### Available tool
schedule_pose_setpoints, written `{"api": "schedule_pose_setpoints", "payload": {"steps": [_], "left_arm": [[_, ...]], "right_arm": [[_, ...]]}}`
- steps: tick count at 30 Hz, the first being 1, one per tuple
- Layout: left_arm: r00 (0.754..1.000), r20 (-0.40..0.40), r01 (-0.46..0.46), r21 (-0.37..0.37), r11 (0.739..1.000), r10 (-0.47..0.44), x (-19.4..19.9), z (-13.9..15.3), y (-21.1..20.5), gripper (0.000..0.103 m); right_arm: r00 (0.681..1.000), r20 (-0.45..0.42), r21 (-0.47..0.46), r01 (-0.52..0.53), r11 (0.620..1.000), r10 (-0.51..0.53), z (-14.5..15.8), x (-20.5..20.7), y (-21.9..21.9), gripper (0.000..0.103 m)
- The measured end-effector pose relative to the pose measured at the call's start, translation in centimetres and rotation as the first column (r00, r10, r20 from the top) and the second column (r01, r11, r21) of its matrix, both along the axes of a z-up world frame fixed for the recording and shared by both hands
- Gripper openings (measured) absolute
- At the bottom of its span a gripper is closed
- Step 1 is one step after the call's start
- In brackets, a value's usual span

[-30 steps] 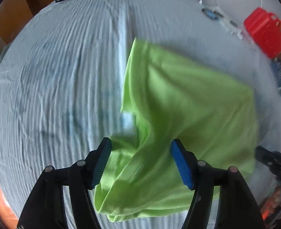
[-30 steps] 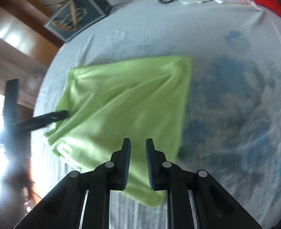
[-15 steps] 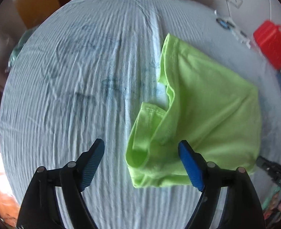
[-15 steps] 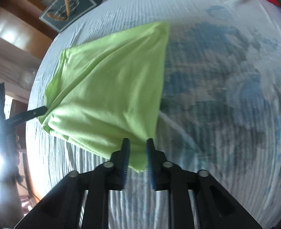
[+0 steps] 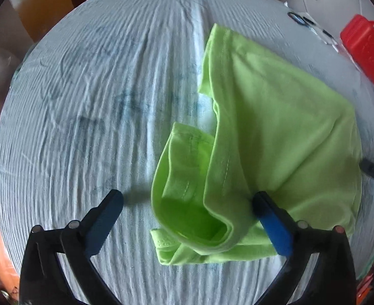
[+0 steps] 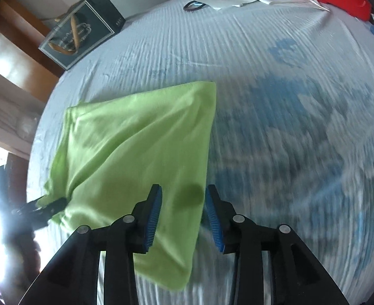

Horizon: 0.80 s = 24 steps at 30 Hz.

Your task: Fold clothes

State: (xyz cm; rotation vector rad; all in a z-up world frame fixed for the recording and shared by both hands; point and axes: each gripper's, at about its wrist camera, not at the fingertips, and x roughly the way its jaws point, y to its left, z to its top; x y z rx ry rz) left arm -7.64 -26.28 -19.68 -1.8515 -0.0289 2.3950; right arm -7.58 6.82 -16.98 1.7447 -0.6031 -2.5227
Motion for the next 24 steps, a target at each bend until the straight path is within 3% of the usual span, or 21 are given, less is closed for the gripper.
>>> {"api": "schedule_pose_setpoints", "payload": {"steps": [2, 8, 12, 16, 20, 22, 23, 24], "left_arm": [[1.0, -0.002, 0.004, -0.002, 1.0, -0.004, -0.2, 0.0, 0.6, 0.102], [0.999, -0.012, 0.043, 0.026, 0.999, -0.042, -0.8, 0.7, 2.5, 0.069], [0.997, -0.017, 0.074, 0.029, 0.997, -0.074, -1.2, 0.5, 2.8, 0.069], [0.996, -0.018, 0.093, 0.022, 0.995, -0.092, -2.0, -0.1, 4.5, 0.074], [0.994, -0.023, 0.107, -0.002, 0.994, -0.107, -0.9, 0.0, 4.8, 0.082], [0.994, -0.019, 0.11, 0.004, 0.994, -0.11, -0.6, 0.1, 4.9, 0.081], [0.994, -0.016, 0.111, 0.011, 0.994, -0.111, -0.6, 0.2, 4.9, 0.073], [0.994, -0.014, 0.112, 0.017, 0.994, -0.112, -0.6, 0.3, 5.0, 0.06]], "right_arm": [[1.0, -0.003, 0.013, -0.004, 1.0, 0.004, -0.3, -0.8, -0.5, 0.036], [0.999, -0.027, 0.089, -0.022, 0.996, 0.025, -0.4, -2.0, -1.6, 0.036], [0.997, -0.081, 0.109, 0.026, 0.994, -0.017, 0.6, -1.7, -1.2, 0.038], [0.999, -0.042, 0.087, 0.027, 0.996, -0.023, -0.5, -2.6, -0.6, 0.044], [0.997, -0.067, 0.102, -0.017, 0.995, 0.024, -0.7, -2.9, -1.8, 0.049], [0.994, -0.069, 0.121, -0.073, 0.99, 0.082, -0.8, -2.9, -2.9, 0.04], [0.992, -0.065, 0.133, -0.1, 0.986, 0.109, -0.9, -2.8, -3.5, 0.027], [0.991, -0.057, 0.135, -0.116, 0.984, 0.124, -0.9, -2.7, -3.8, 0.021]]}}
